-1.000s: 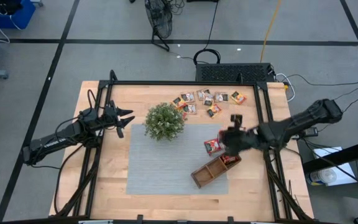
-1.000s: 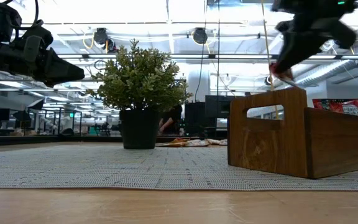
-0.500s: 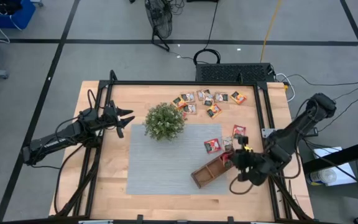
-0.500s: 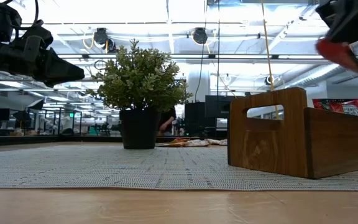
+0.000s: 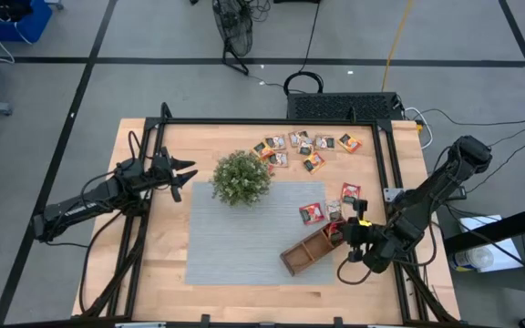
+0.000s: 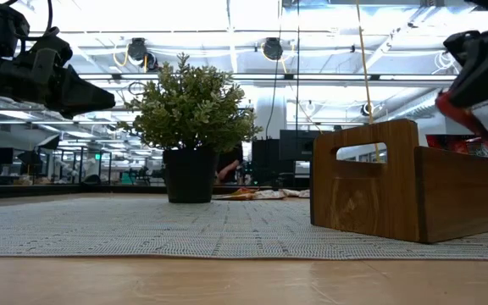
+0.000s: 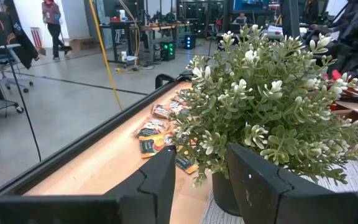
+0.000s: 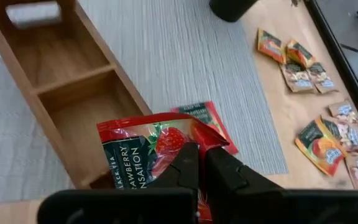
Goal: Pick & Place Tea
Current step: Put the strawberry tea sachet into the brown organizer
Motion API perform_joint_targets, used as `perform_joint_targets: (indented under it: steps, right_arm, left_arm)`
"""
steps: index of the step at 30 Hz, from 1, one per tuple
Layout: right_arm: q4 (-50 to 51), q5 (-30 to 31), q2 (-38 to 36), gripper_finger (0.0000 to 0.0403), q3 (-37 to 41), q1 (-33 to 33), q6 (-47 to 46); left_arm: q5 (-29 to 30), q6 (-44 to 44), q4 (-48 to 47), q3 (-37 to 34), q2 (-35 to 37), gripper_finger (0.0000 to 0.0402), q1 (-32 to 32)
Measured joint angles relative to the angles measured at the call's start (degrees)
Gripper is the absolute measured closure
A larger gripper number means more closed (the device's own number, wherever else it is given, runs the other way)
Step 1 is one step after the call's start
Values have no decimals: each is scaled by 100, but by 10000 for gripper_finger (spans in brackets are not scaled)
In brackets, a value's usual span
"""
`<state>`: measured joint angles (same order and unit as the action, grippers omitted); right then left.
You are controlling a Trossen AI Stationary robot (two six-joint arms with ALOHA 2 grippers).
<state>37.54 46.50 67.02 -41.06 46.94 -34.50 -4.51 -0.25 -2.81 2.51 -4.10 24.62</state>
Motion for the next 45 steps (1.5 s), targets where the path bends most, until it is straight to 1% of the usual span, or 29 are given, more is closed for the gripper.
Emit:
perform_joint_targets:
  steps: [3, 10, 13, 20, 26, 29, 36, 45]
  right_arm:
    - [-4, -15, 0, 402, 137, 8, 18]
    - [-4, 3, 2, 402, 335, 169, 379]
    - [-15, 145, 51, 402, 352, 218, 519]
    - [-221, 280, 617, 402, 352, 243, 1165]
    - [-542, 249, 994, 392, 352, 243, 1278]
    - [-669, -2, 988, 378, 352, 240, 1273]
    - [-747, -47, 821, 352, 352, 243, 993]
    - [-1241, -22, 611, 336, 352, 242, 1445]
  left_arm:
    - [0, 0, 0, -1, 1, 254, -2]
    - [1, 0, 0, 1, -2, 254, -1]
    - [2, 0, 1, 0, -1, 254, 0]
    - [2, 0, 0, 1, 1, 254, 0]
    - [0, 0, 0, 1, -2, 254, -2]
    - [0, 0, 0, 0, -1, 254, -1]
    - [0, 0, 0, -1, 0, 254, 0]
    - [2, 0, 0, 1, 0, 254, -2]
